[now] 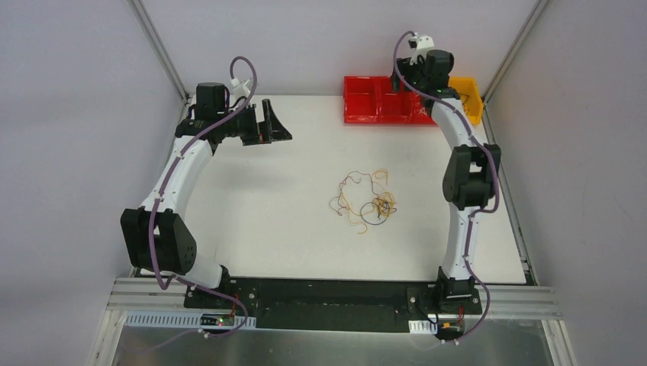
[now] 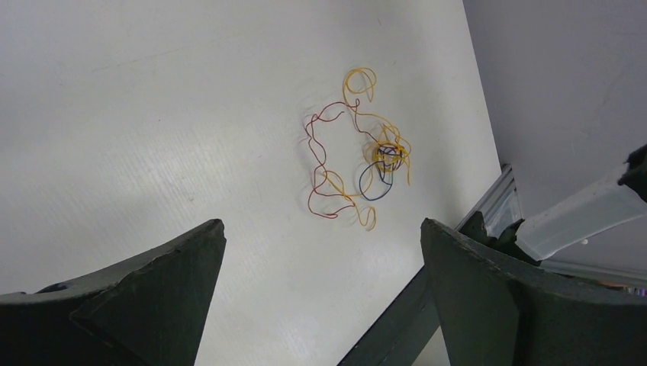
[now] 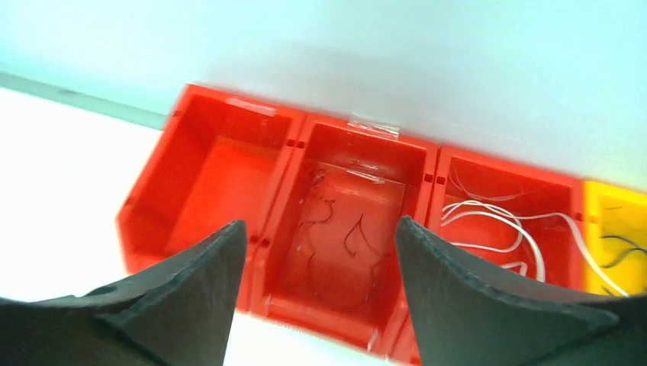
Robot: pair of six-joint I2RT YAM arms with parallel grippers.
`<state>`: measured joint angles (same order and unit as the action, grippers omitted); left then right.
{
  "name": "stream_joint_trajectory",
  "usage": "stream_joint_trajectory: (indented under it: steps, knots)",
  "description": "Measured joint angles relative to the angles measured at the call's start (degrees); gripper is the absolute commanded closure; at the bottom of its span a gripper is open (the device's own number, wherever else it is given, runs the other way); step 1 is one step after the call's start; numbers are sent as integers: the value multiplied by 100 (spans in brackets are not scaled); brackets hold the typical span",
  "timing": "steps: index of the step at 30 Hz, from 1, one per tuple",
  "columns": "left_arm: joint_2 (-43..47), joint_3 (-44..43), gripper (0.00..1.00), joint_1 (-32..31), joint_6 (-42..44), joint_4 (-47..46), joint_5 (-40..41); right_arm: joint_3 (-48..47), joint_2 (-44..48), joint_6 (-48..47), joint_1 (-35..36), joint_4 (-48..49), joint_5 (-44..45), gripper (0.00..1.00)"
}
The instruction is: Untangle the cables
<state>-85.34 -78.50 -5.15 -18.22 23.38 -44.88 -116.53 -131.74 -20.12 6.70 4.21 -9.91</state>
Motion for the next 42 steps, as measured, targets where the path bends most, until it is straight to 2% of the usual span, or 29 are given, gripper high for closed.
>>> stream_joint_trajectory:
  steps: [3, 5, 7, 10, 14, 20, 24, 28, 38, 42]
  knots:
    - [0, 15, 1, -4, 92, 7, -44, 302, 1025, -2, -24, -800, -358, 14]
    - [-37, 61, 6, -46, 129, 7, -155, 492, 1738, -39, -28, -1447, -651, 10]
    - [-203, 66, 13, -184, 149, -4, -243, 688, 2391, -118, -24, -2173, -975, 9]
    - [-800, -4, 22, -763, 273, 2, -304, 1174, 3303, -203, -24, -3383, -1467, 13]
    - [-1928, -503, 26, -1552, 446, 66, -310, 2203, 3864, -131, -24, -4391, -1893, 16]
    - [-3416, -1744, 22, -2277, 616, 83, -286, 4240, 3910, 337, 35, -5130, -2074, 16]
    - [-4166, -2337, 24, -2551, 686, 85, -251, 4715, 3910, 496, 138, -5243, -2024, 21]
    - [-4557, -2465, 25, -2680, 699, 98, -243, 4889, 3838, 603, 210, -5097, -2026, 26]
    - [-4625, -2474, 26, -2789, 726, 107, -199, 4754, 2962, 804, 229, -4234, -1742, 35]
    - [-4625, -2468, 18, -2787, 726, 103, -122, 4210, 2669, 741, 291, -4041, -1729, 39]
